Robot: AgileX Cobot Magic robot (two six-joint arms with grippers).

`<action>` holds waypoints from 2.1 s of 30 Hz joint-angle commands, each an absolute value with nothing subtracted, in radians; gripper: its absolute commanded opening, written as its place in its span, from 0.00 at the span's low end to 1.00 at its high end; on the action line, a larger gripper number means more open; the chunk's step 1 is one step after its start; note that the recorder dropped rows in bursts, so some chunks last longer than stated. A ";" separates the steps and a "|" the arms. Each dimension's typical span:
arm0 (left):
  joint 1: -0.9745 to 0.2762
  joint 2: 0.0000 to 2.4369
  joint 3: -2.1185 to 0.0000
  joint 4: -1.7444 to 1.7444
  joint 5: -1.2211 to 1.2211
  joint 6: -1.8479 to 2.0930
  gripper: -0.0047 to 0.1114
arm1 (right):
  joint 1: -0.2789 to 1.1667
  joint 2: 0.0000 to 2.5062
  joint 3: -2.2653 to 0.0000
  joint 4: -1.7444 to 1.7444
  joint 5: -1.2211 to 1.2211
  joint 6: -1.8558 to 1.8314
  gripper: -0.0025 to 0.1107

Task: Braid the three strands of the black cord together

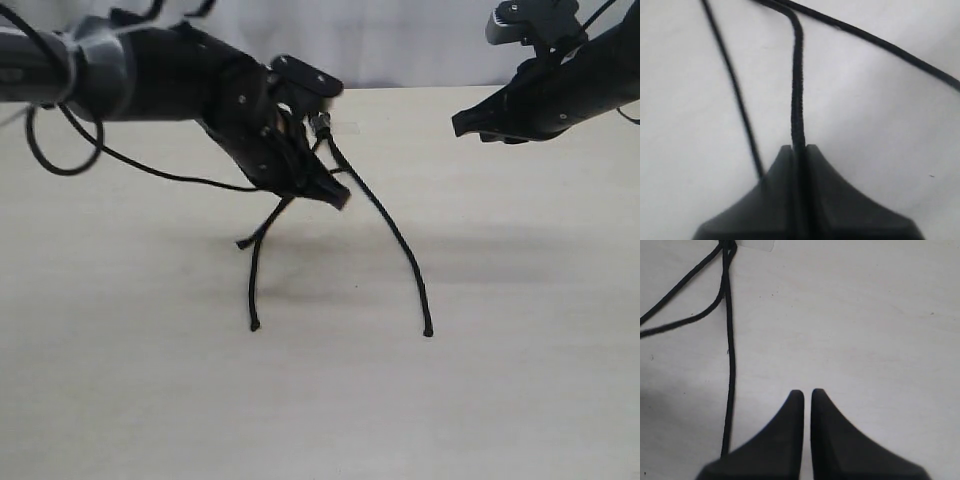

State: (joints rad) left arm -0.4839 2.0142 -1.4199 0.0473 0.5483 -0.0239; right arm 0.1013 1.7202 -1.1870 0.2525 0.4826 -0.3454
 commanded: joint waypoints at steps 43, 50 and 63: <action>-0.185 1.595 -1.192 -0.028 0.276 0.146 0.04 | 0.175 1.719 -1.192 0.359 0.507 -0.416 0.06; -0.185 1.349 -0.945 -0.015 0.012 0.146 0.04 | 0.416 1.779 -1.221 0.350 0.503 -0.410 0.20; -0.185 1.269 -0.920 0.015 0.024 0.146 0.04 | 0.666 2.076 -1.375 0.350 0.507 -0.397 0.42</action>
State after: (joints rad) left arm -0.1862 1.2733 -0.9246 0.0131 0.0275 0.1433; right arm 0.6527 2.0385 -1.3333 0.3502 0.5062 -0.4010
